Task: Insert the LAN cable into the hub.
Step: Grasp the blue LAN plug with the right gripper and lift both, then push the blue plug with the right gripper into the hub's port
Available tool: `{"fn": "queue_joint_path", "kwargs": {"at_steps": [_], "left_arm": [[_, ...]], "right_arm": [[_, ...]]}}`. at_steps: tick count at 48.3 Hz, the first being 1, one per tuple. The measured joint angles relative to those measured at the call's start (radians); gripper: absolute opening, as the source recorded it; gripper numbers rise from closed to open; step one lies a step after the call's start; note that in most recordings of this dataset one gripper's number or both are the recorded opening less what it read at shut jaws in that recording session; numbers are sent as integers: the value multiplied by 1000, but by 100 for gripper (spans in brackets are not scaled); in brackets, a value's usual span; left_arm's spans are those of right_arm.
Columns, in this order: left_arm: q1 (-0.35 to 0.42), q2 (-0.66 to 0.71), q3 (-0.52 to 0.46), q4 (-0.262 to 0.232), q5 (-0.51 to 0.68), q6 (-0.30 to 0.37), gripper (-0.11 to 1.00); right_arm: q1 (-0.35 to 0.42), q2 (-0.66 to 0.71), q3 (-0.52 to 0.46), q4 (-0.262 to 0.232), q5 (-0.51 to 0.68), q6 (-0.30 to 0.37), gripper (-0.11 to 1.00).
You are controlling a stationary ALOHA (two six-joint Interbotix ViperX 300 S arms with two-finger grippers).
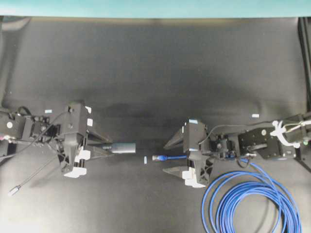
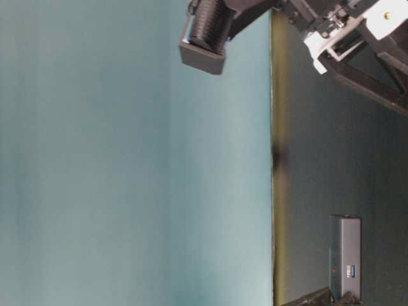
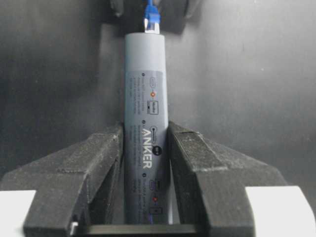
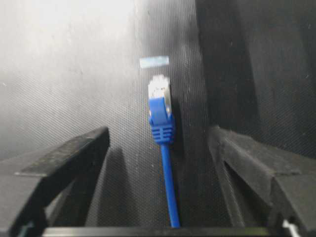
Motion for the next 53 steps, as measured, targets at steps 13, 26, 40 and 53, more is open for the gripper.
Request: {"fn": "queue_joint_path", "kwargs": {"at_steps": [13,26,40,53], "left_arm": [[-2,0,-3,-2,2,0,28],[-2,0,-5,0,6,0,28],[-8,-23,-58,0,183,46,28],[5,-15,-104,0,229,63,28]], "right_arm": [[-3,-2,5,3,6,9,18],[-2,-18,3,3,34,34,10],[-12,-169,-6,-8,192,34,10],[-51,-190,-91,-23,331,-17,10]]}}
